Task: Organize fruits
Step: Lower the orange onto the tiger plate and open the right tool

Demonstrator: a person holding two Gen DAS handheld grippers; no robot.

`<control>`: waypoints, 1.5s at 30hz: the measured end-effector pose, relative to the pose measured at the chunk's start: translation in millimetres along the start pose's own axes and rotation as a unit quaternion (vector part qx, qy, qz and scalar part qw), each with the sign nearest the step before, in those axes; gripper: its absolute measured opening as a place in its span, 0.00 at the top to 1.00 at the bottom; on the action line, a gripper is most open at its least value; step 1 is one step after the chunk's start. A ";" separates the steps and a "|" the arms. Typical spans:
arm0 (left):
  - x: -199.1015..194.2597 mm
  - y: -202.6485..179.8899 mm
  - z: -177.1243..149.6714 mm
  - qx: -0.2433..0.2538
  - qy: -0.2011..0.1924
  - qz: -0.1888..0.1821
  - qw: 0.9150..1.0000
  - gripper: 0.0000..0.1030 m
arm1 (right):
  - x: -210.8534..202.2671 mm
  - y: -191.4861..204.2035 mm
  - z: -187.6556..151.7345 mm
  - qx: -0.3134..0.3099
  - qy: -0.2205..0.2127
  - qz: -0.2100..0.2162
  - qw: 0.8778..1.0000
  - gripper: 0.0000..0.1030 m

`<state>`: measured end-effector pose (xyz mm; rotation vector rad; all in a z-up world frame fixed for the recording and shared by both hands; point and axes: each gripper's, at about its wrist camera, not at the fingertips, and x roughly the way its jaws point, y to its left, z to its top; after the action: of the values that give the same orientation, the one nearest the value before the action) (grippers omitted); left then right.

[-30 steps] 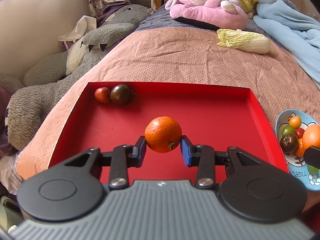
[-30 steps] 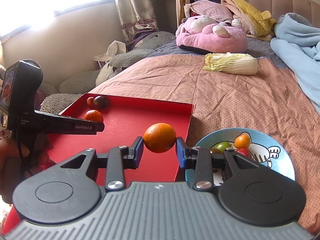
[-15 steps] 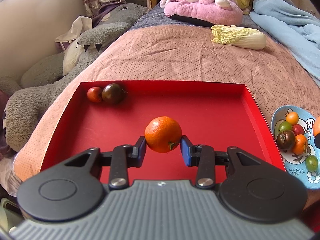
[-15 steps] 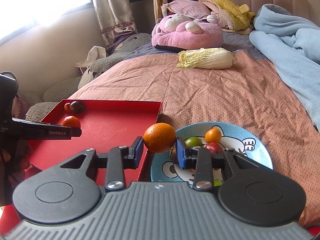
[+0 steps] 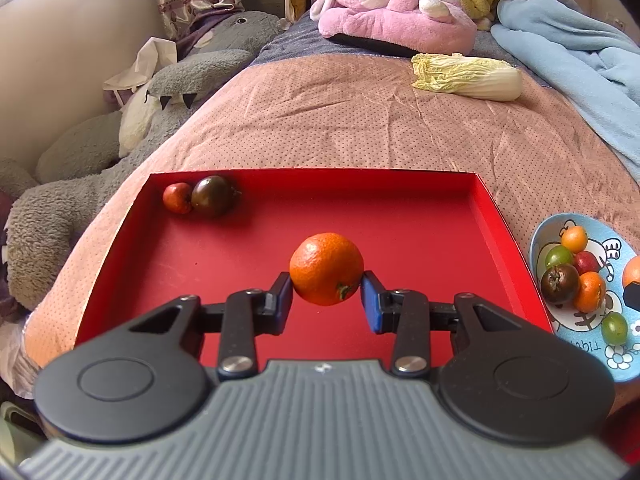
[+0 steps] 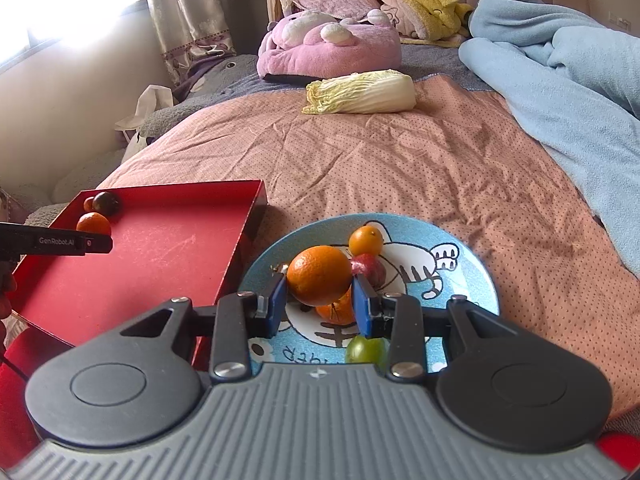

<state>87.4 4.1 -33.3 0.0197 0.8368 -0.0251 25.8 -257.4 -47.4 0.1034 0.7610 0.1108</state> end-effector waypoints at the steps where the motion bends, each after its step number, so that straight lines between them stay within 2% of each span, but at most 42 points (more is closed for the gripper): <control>1: -0.1 -0.4 0.0 0.001 0.000 0.000 1.000 0.61 | 2.6 -1.7 -0.4 0.001 0.003 -0.003 1.000 0.61; 20: -2.9 -3.3 0.7 0.000 -0.004 -0.009 1.000 0.61 | 27.5 -15.3 -10.7 0.006 0.024 -0.029 0.999 0.60; 27: -4.3 -9.0 1.3 0.004 -0.007 -0.017 1.000 0.61 | 31.7 -23.2 -15.9 0.009 0.032 -0.053 0.998 0.60; 29: -4.6 -11.1 1.3 0.006 -0.008 -0.019 1.000 0.61 | 30.8 -25.3 -16.0 0.011 0.032 -0.057 0.998 0.58; 32: -6.4 -14.6 1.7 0.010 -0.009 -0.023 1.000 0.61 | 28.6 -26.9 -16.4 0.008 0.025 -0.079 0.996 0.37; 37: -10.8 -24.1 3.9 0.018 -0.015 -0.030 0.999 0.61 | 18.3 -26.1 -16.1 0.010 0.014 -0.075 0.997 0.37; 45: -17.5 -52.7 5.3 0.039 -0.022 -0.056 0.997 0.61 | -14.2 -13.2 -16.2 0.000 -0.001 -0.039 0.999 0.30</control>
<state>78.1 -48.5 -17.2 0.0448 0.7919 -0.1631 5.1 -271.5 -51.2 0.0737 0.7623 0.0364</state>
